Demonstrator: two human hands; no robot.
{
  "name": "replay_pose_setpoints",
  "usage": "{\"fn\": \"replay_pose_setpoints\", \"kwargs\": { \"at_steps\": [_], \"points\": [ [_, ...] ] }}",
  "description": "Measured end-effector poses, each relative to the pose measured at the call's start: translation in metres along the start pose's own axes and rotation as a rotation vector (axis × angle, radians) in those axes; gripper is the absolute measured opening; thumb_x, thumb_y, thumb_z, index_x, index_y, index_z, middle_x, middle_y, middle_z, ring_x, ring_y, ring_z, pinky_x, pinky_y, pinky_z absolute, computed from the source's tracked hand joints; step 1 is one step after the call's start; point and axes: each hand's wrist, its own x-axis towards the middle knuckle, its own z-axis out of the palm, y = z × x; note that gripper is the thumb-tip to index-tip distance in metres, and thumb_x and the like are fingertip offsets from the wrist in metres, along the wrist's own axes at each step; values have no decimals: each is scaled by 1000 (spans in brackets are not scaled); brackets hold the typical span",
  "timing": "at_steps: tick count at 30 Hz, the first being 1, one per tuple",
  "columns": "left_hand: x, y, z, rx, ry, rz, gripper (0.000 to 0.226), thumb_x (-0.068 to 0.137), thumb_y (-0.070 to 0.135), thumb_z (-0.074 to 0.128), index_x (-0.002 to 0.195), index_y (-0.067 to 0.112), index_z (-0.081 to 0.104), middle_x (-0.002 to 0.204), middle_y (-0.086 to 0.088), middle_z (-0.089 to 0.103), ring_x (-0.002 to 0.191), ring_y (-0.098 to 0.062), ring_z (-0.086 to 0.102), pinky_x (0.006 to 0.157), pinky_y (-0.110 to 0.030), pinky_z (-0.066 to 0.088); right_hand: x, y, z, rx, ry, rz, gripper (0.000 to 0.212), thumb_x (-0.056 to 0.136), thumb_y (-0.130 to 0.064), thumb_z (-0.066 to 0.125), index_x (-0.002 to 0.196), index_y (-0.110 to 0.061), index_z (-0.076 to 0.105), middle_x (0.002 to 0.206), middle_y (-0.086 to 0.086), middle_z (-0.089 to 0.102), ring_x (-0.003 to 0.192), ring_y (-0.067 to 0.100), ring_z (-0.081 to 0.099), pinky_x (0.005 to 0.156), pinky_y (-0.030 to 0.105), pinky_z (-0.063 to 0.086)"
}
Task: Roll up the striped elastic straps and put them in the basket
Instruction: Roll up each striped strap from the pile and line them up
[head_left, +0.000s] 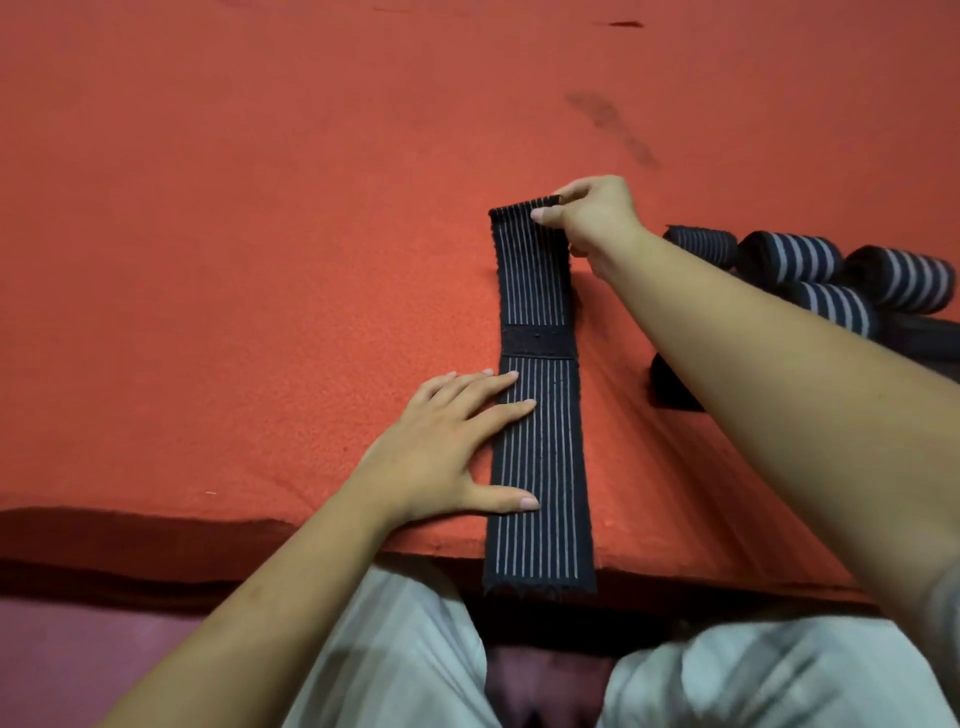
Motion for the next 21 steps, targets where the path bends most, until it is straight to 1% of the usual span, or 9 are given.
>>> {"fn": "replay_pose_setpoints", "kwargs": {
  "at_steps": [2, 4, 6, 8, 11, 13, 15, 17, 21],
  "points": [
    [0, -1, 0, -14, -1, -2, 98, 71, 94, 38, 153, 42, 29, 165, 14, 16, 152, -6, 10, 124, -35, 1, -29, -11, -10, 28, -23, -111, 23, 78, -7, 82, 96, -10, 67, 82, 1, 64, 64, 7, 58, 43, 13, 40],
    [1, -1, -2, -51, -7, -15, 95, 71, 93, 39, 151, 41, 34, 164, 16, 20, 151, -5, 13, 125, -36, 4, -63, -15, -21, 47, -40, -229, 16, 79, -5, 81, 89, -9, 69, 73, -2, 62, 54, -1, 55, 44, 11, 38],
    [2, -1, -4, -156, 6, -56, 85, 75, 87, 44, 146, 39, 44, 159, 18, 30, 148, -2, 21, 124, -36, 12, -95, -10, -32, 38, -65, -322, 14, 79, -3, 79, 84, -12, 70, 68, -4, 62, 48, -7, 52, 47, 11, 38],
    [4, -1, -7, -342, 82, -106, 66, 84, 73, 49, 137, 34, 55, 148, 18, 48, 140, -1, 38, 119, -35, 26, -126, 3, -41, 22, -76, -379, 17, 78, -1, 78, 80, -15, 70, 67, -8, 63, 50, -7, 52, 52, 11, 40],
    [2, 10, -15, -783, 284, -235, 34, 97, 44, 52, 122, 24, 65, 122, 12, 68, 119, 0, 58, 103, -23, 40, -171, 27, -49, 27, -76, -397, 19, 78, 4, 76, 82, -13, 70, 69, -12, 66, 60, -8, 58, 63, 10, 44],
    [5, 24, -29, -917, 475, -294, 18, 102, 28, 52, 108, 25, 69, 106, 14, 72, 107, 1, 62, 93, -21, 44, -196, 44, -52, 15, -64, -379, 18, 78, 5, 75, 85, -11, 72, 75, -9, 69, 67, -7, 61, 69, 9, 46],
    [8, 37, -45, -959, 555, -279, 16, 101, 23, 56, 100, 25, 71, 97, 16, 73, 98, 0, 65, 87, -21, 48, -214, 56, -55, 44, -37, -379, 20, 79, 4, 74, 88, -14, 72, 82, -6, 72, 76, 1, 65, 75, 14, 50],
    [10, 48, -61, -963, 527, -209, 11, 95, 17, 65, 96, 24, 73, 91, 14, 75, 90, 0, 66, 83, -19, 49, -225, 62, -60, 74, -13, -423, 25, 80, 4, 73, 90, -19, 71, 87, -5, 73, 84, 9, 68, 82, 22, 52],
    [6, 67, -75, -817, 263, -147, 9, 89, 18, 74, 96, 23, 77, 92, 9, 76, 87, -10, 69, 82, -24, 51, -243, 66, -71, 44, 30, -564, 23, 80, 7, 72, 89, -14, 70, 93, -1, 69, 91, 13, 66, 86, 25, 51]
  ]
}}
